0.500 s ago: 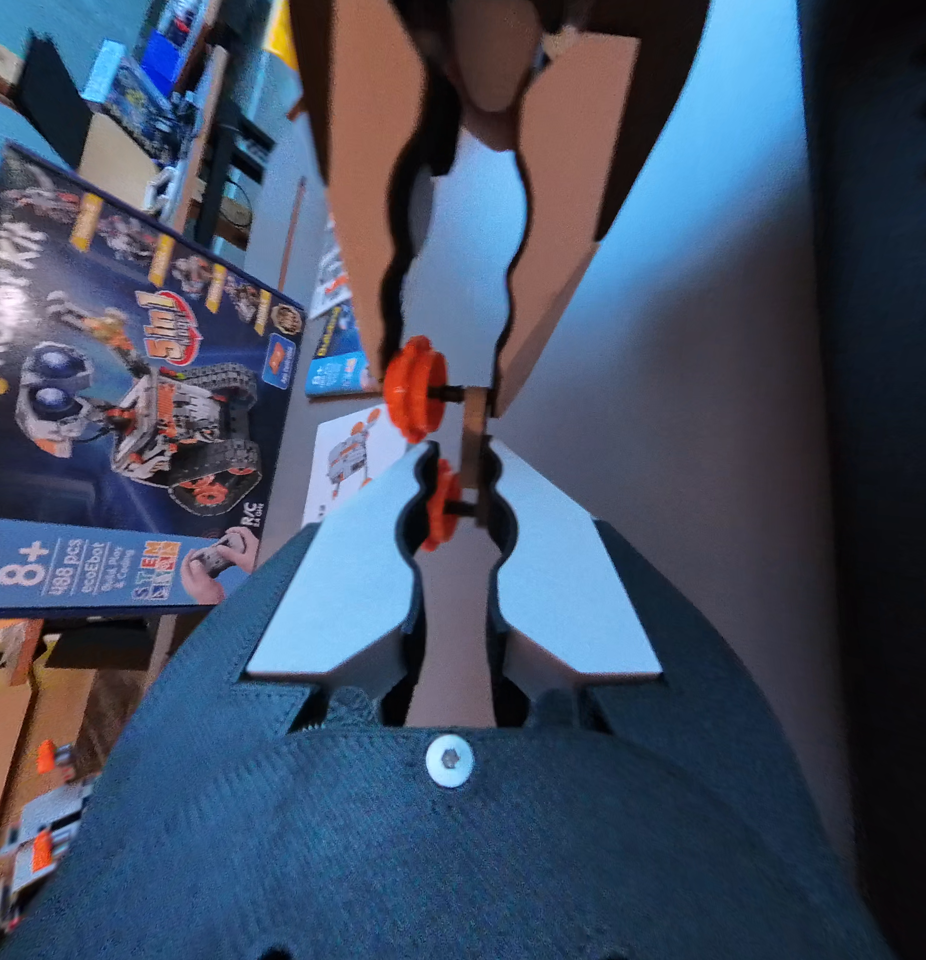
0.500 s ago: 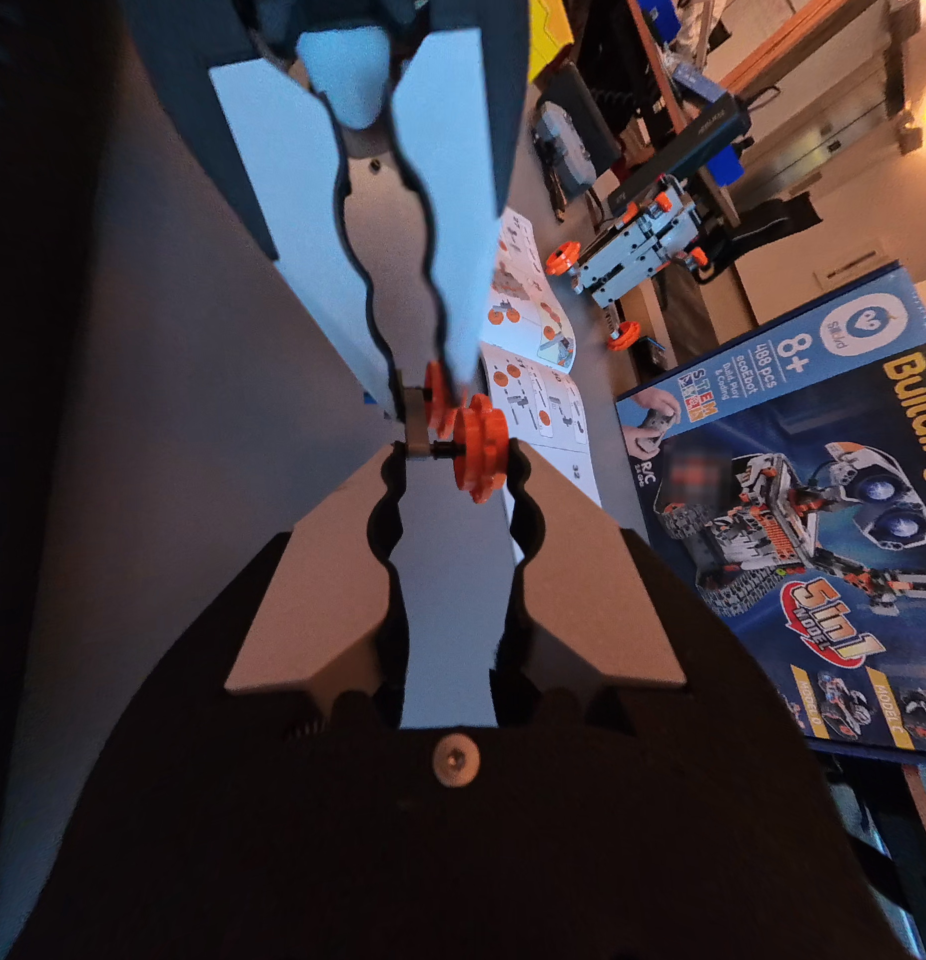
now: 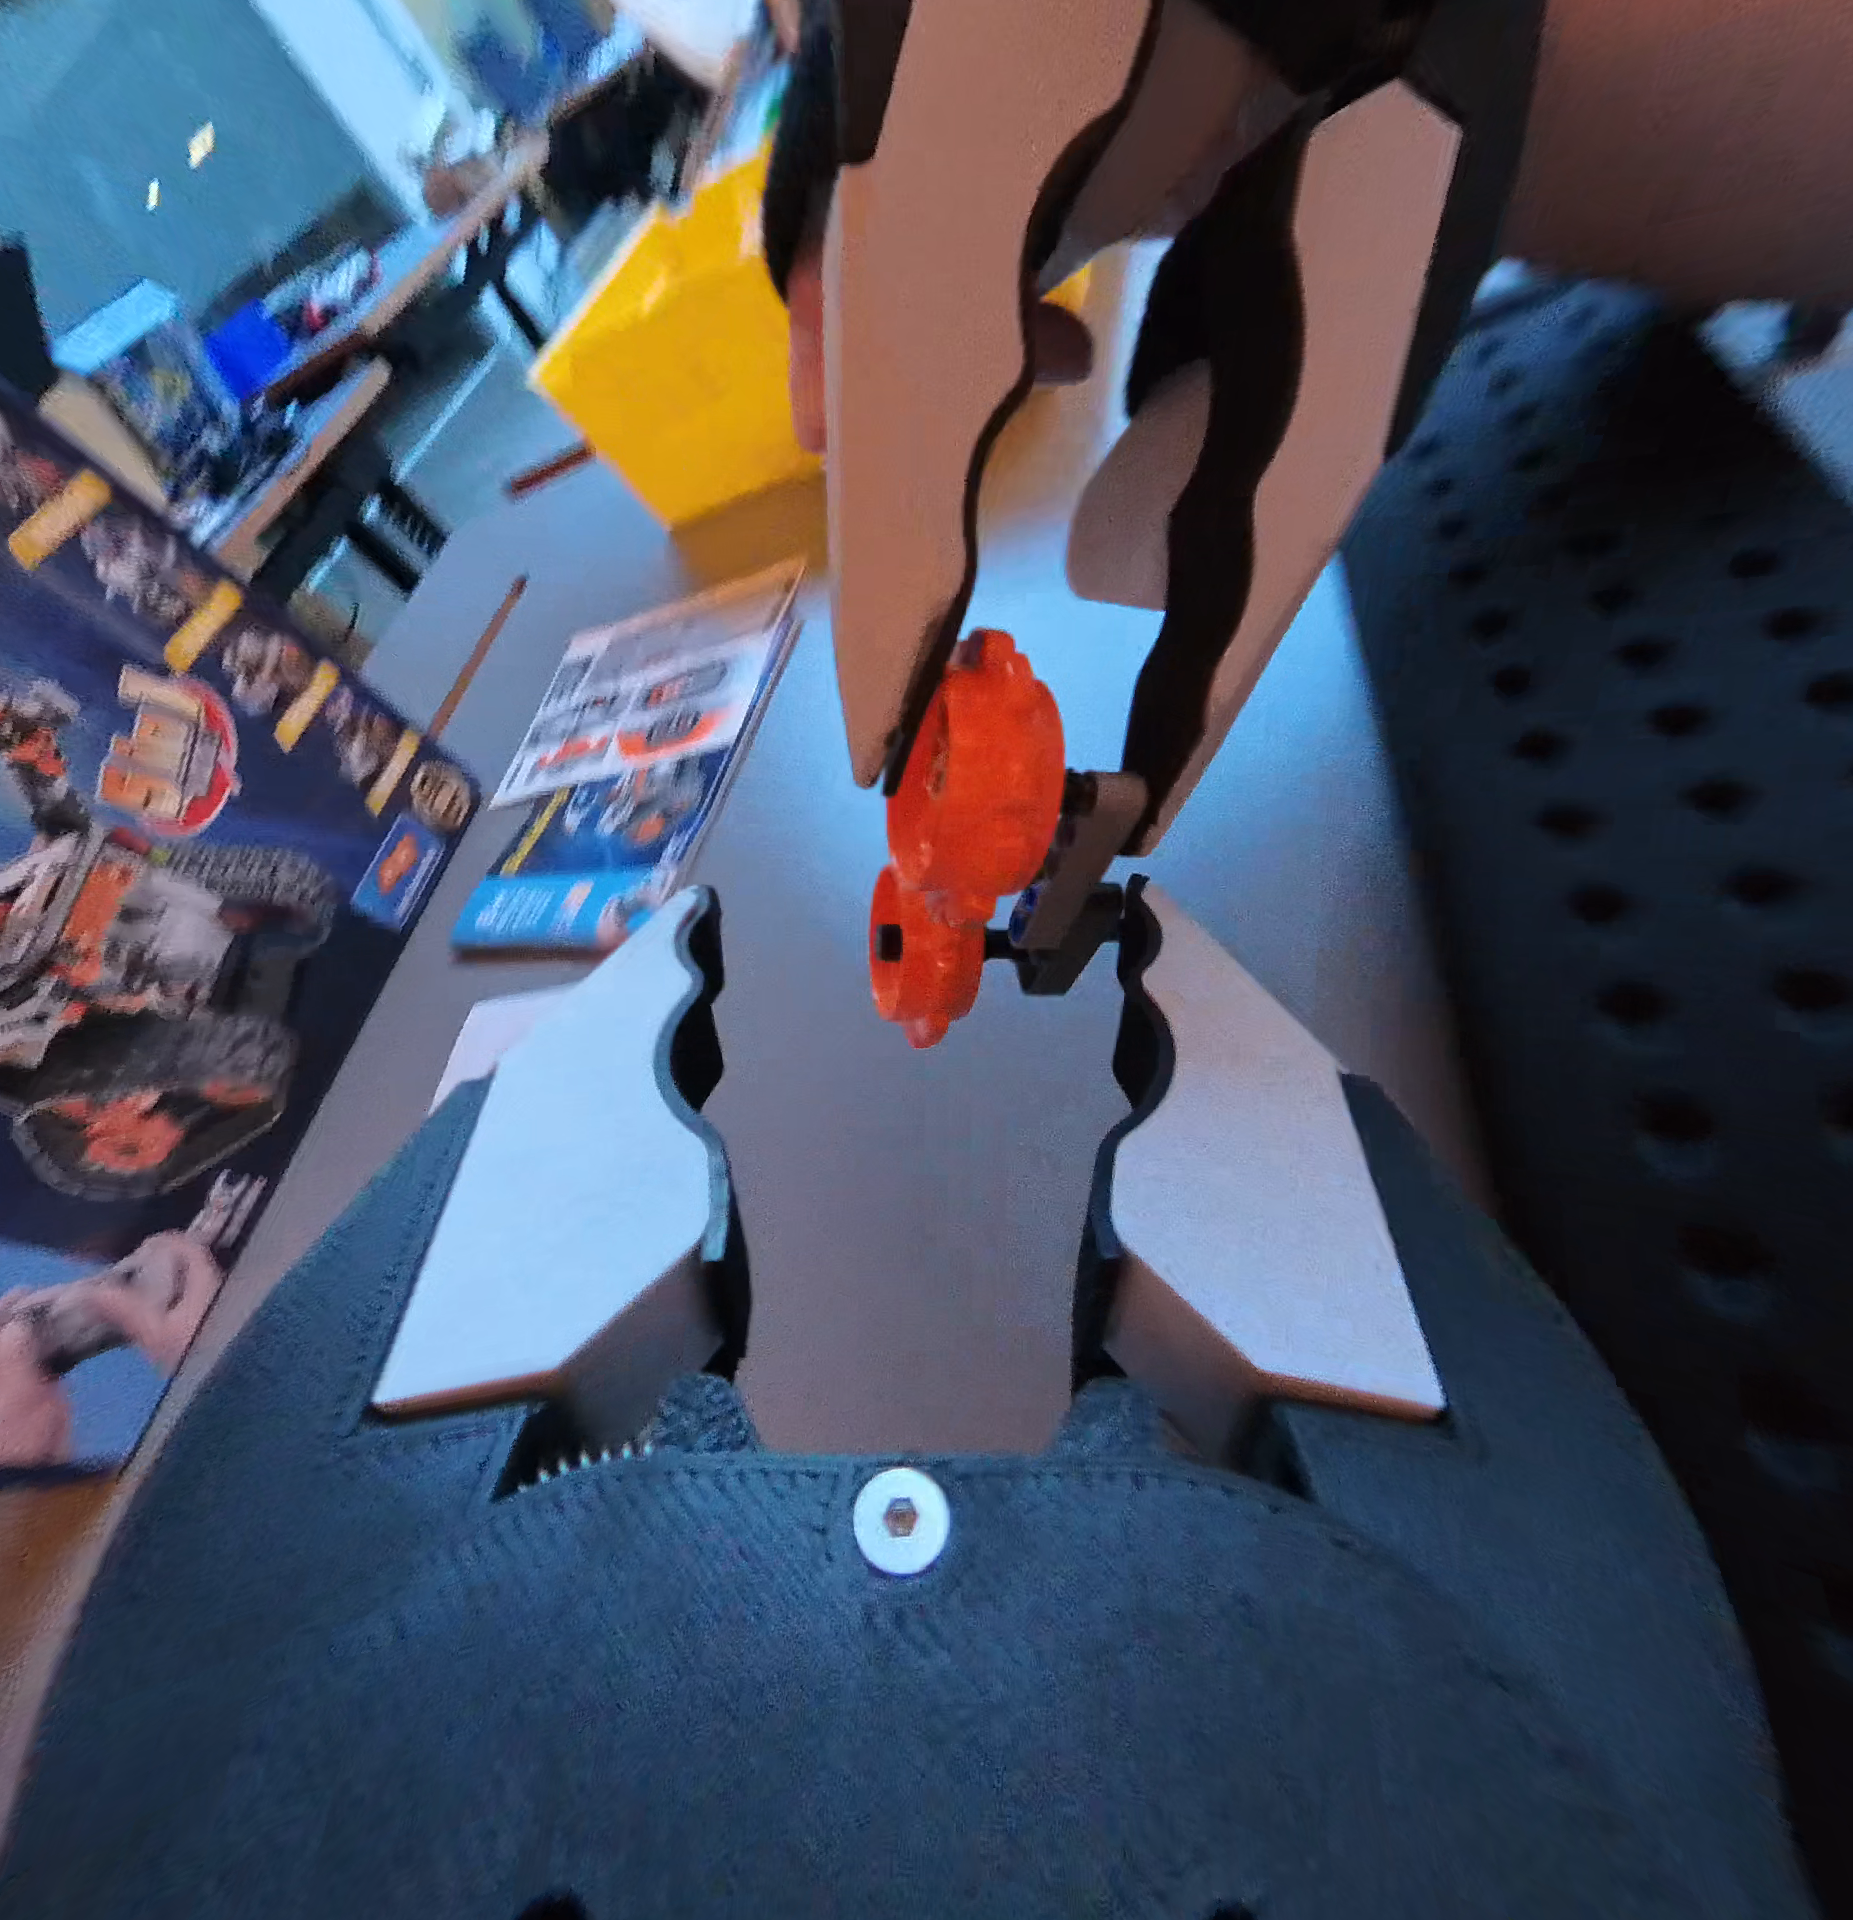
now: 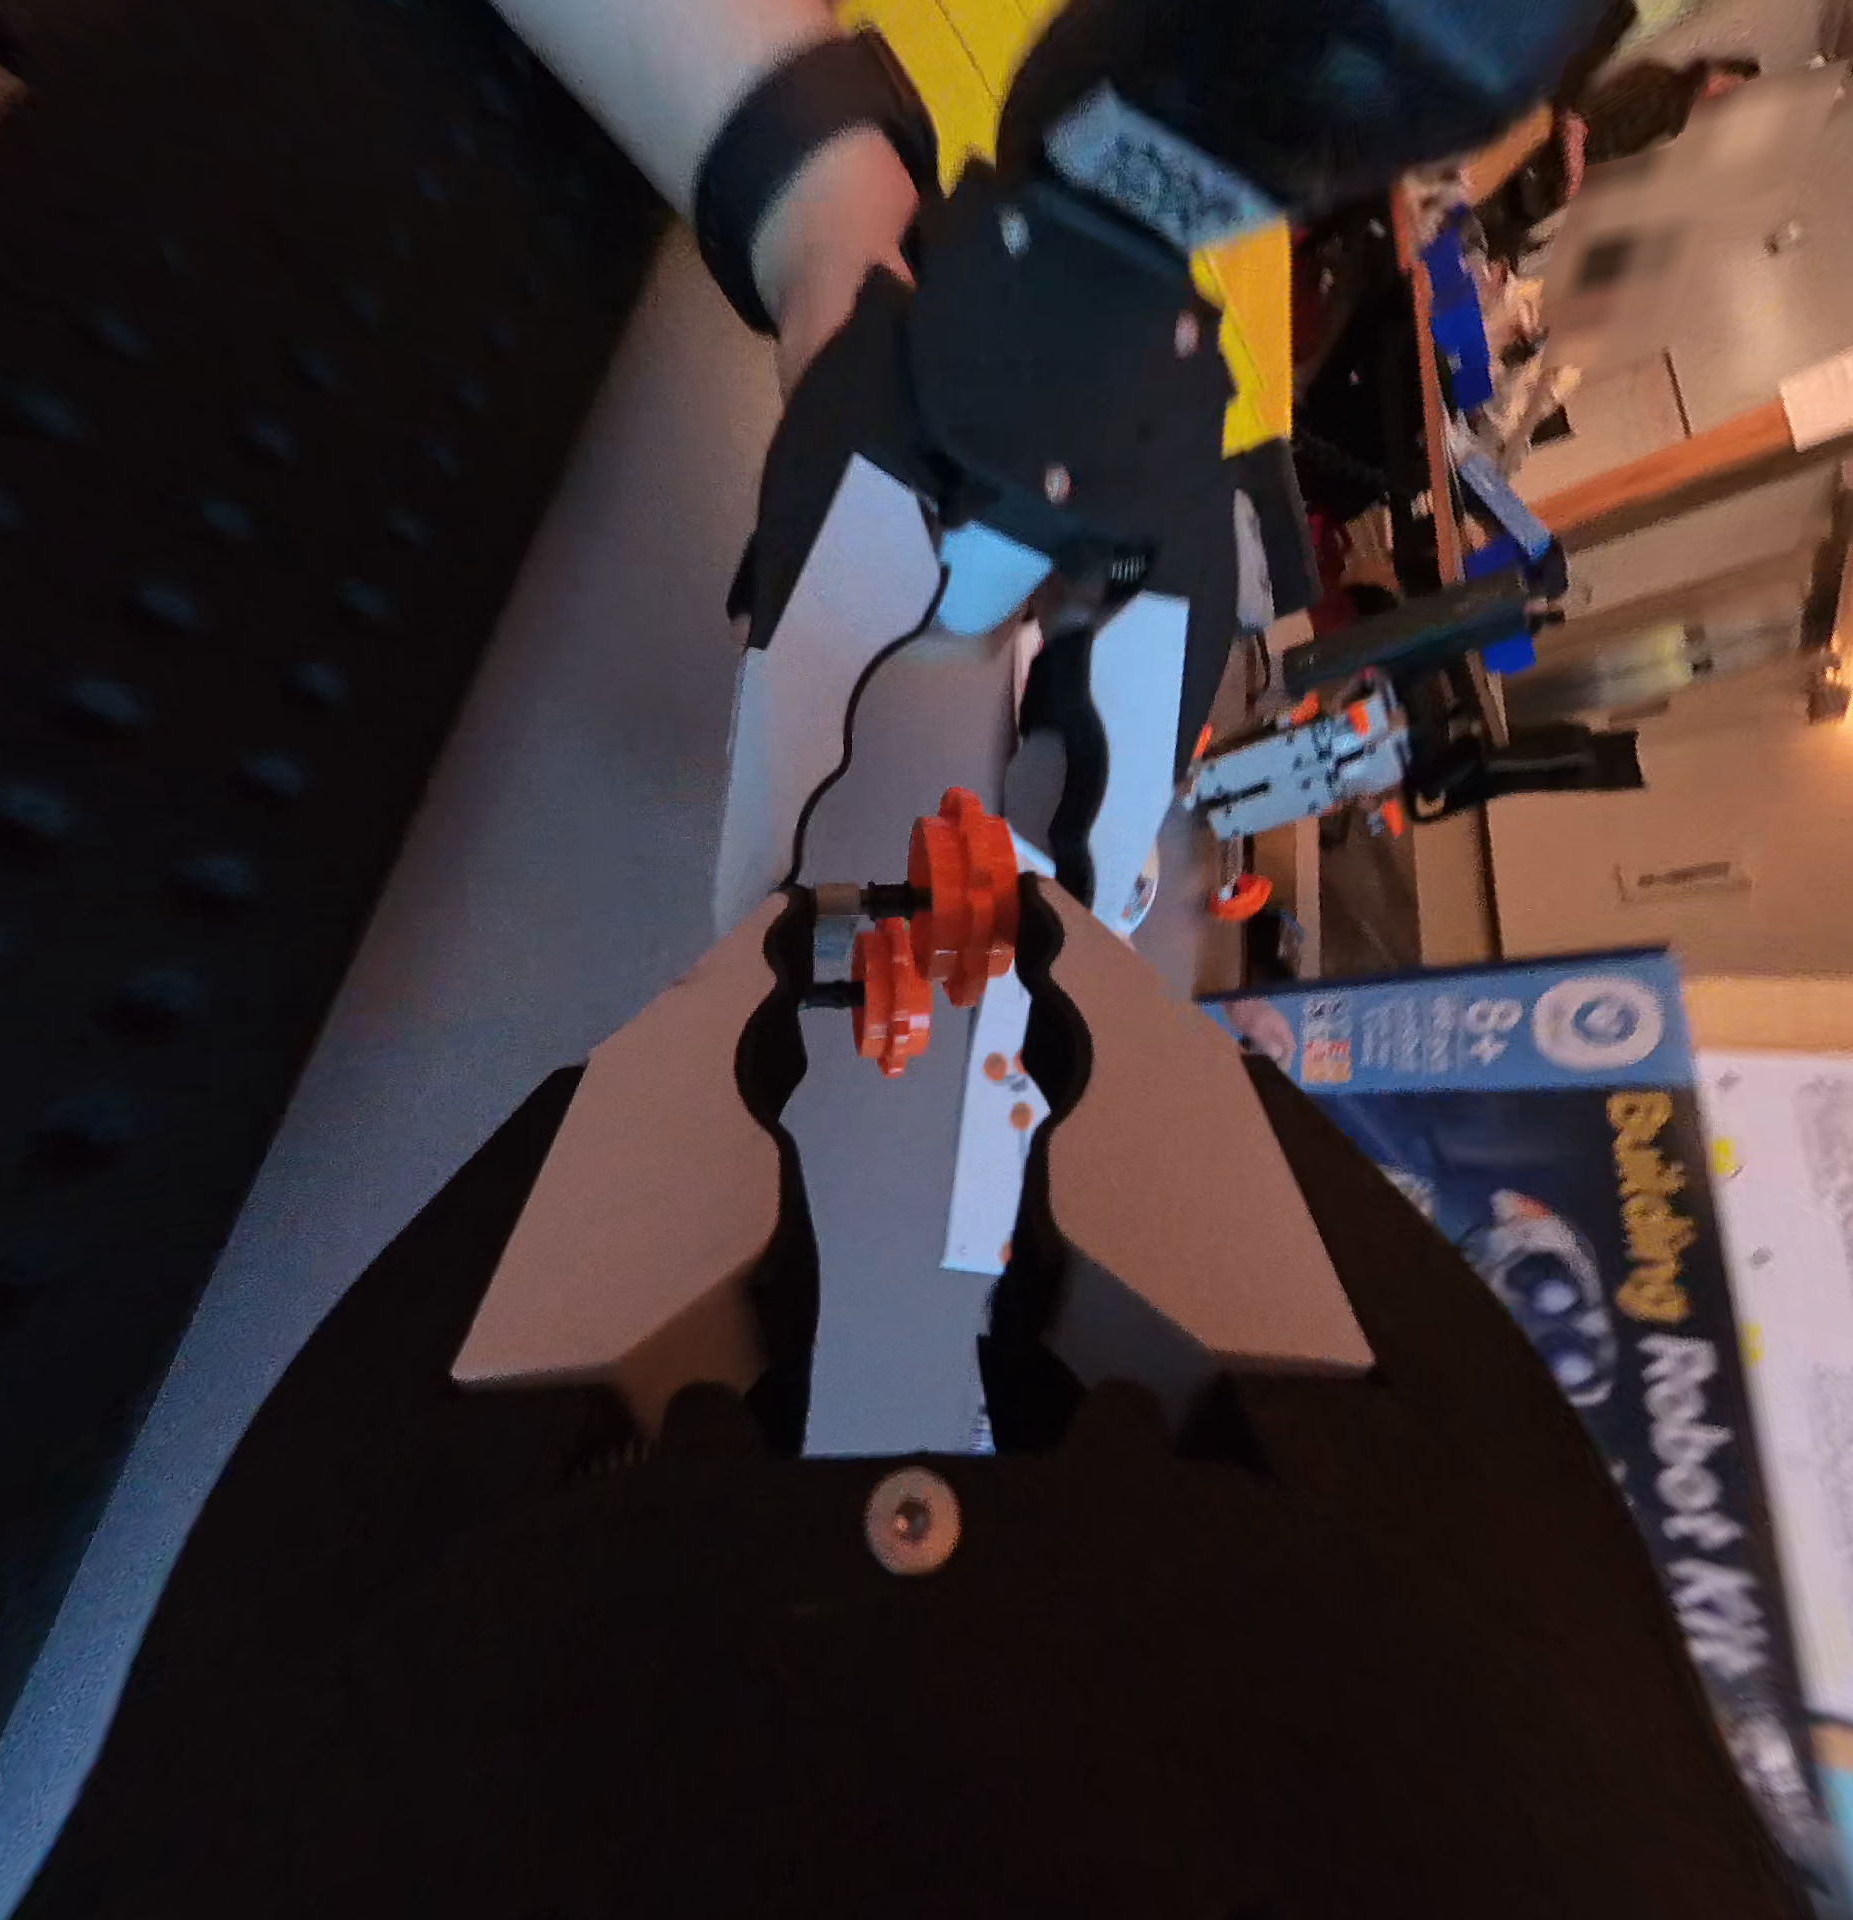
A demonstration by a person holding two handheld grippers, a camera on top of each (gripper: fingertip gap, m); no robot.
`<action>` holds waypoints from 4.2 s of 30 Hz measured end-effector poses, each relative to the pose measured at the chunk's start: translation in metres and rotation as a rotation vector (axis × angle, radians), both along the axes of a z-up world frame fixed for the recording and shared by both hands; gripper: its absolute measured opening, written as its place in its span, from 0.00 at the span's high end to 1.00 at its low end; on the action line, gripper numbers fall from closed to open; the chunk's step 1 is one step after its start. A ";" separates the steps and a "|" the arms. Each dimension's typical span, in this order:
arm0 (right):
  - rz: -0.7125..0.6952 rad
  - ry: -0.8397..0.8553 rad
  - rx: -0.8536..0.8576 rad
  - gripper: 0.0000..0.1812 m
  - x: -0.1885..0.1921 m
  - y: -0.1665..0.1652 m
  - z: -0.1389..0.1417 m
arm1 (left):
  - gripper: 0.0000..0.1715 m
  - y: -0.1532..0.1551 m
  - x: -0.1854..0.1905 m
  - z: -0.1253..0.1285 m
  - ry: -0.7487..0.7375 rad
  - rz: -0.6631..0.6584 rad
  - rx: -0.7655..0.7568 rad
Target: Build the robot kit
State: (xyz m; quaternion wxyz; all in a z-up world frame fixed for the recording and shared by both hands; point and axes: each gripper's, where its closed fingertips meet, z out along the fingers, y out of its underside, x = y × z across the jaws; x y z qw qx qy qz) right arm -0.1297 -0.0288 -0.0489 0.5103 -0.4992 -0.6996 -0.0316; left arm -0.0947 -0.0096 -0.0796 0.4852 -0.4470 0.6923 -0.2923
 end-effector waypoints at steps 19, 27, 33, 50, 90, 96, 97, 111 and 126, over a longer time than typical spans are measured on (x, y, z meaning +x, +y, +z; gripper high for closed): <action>0.091 0.305 -0.034 0.79 -0.006 -0.019 0.083 | 0.69 -0.042 -0.021 0.097 -0.427 -0.053 0.145; 0.062 0.210 -0.102 0.79 -0.009 -0.014 0.061 | 0.72 -0.044 -0.021 0.090 -0.366 -0.096 0.068; 0.051 0.233 -0.163 0.79 -0.006 -0.011 0.056 | 0.75 -0.039 -0.016 0.081 -0.333 -0.056 0.134; 0.159 0.540 -0.341 0.79 -0.004 -0.007 0.039 | 0.76 -0.028 -0.015 0.059 -0.222 -0.045 0.212; 0.250 0.874 -0.611 0.79 -0.002 -0.002 0.047 | 0.76 -0.025 -0.020 0.054 -0.200 -0.114 -0.024; 0.242 0.872 -0.579 0.79 0.000 0.000 0.048 | 0.76 -0.023 -0.017 0.065 -0.261 -0.085 -0.108; 0.240 0.868 -0.563 0.79 0.000 0.000 0.047 | 0.76 -0.024 -0.017 0.066 -0.268 -0.088 -0.136; 0.173 0.845 -0.392 0.79 0.005 0.008 0.052 | 0.83 -0.016 -0.013 0.066 -0.299 -0.037 -0.138; 0.112 0.558 -0.254 0.79 0.001 -0.004 0.029 | 0.82 -0.026 -0.017 0.044 -0.156 -0.124 -0.076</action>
